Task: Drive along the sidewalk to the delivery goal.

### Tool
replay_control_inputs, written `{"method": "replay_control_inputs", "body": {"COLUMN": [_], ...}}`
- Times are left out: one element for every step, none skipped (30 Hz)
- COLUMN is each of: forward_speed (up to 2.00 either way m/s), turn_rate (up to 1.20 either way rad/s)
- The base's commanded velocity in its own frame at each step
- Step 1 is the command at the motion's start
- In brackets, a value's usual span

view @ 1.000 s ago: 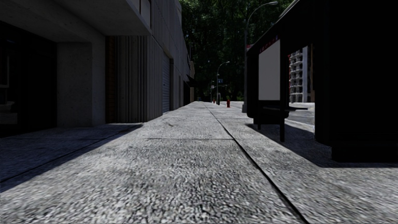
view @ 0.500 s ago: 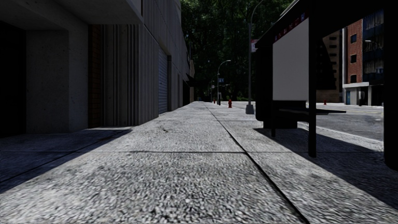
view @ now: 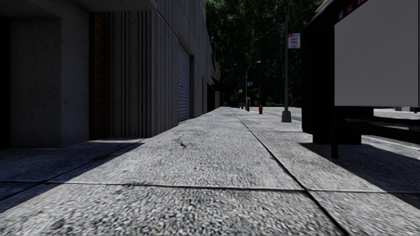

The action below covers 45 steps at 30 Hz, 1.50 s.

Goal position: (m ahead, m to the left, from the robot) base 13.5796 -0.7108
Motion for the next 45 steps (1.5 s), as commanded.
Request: {"method": "replay_control_inputs", "body": {"forward_speed": [2.00, 2.00, 2.00, 2.00, 2.00, 2.00, 2.00, 2.00, 2.00, 2.00, 2.00, 2.00, 2.00, 2.00, 2.00, 2.00, 2.00, 2.00, 2.00, 2.00, 2.00, 2.00, 2.00, 2.00, 2.00, 2.00, 2.00, 2.00, 2.00, 2.00, 2.00, 2.00, 2.00, 2.00, 2.00, 2.00, 2.00, 2.00, 2.00, 2.00, 2.00, 2.00, 2.00, 2.00, 2.00], "turn_rate": [0.10, 0.11, 0.24, 0.36, 0.36, 0.39, 0.39, 0.23, 0.23, 0.00, 0.00, 0.00, 0.00, 0.00, 0.00, 0.00, 0.00, 0.00, 0.00, 0.00, 0.00, 0.00, 0.00, 0.00, 0.00, 0.00, 0.00, 0.00, 0.00, 0.00, 0.00, 0.00, 0.00, 0.00, 0.00, 0.00, 0.00, 0.00, 0.00, 0.00, 0.00, 0.00, 0.00, 0.00, 0.00]}}
